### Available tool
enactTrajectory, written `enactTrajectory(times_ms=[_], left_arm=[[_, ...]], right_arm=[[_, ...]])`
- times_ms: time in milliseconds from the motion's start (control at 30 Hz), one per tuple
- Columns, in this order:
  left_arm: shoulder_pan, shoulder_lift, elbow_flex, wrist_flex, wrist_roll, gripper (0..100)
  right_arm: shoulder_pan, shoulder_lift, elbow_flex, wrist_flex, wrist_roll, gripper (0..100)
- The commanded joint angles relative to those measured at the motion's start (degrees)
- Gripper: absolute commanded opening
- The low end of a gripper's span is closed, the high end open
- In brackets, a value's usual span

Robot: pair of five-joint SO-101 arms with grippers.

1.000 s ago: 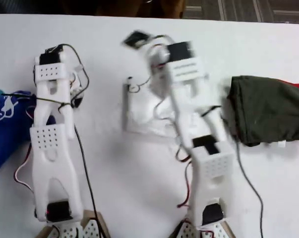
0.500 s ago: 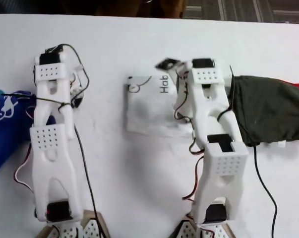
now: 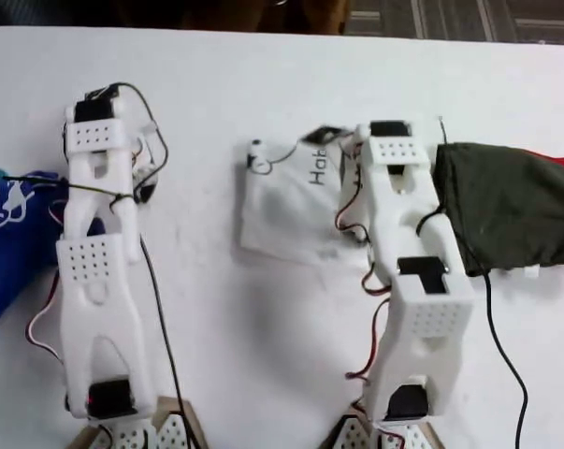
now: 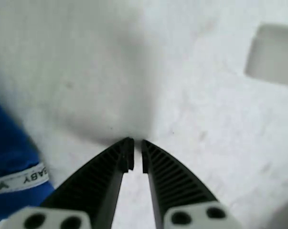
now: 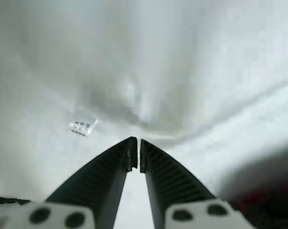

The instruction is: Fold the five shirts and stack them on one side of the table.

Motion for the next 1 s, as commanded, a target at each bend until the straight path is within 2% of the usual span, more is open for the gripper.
enactTrajectory(times_ms=[0, 167, 367, 800, 967], left_arm=[[-2.1, -0.5, 0.5, -0.5, -0.5, 4], [-2.0, -0.5, 0.5, -0.5, -0.5, 4], [-2.0, -0.5, 0.5, -0.5, -0.5, 4], [-1.4, -0.5, 0.5, -0.5, -0.5, 4], [-1.4, -0.5, 0.5, -0.5, -0.5, 4]], right_arm=[[0.9, -6.5, -8.3, 1.4, 0.4, 1.9], [3.1, -5.1, -17.1, -3.8, -0.2, 1.9], [5.1, 4.1, -26.5, -7.9, -9.5, 6.7], [2.3, 33.8, -51.9, -7.5, -9.9, 8.0], [2.8, 38.3, -60.9, -4.7, -9.9, 8.3]])
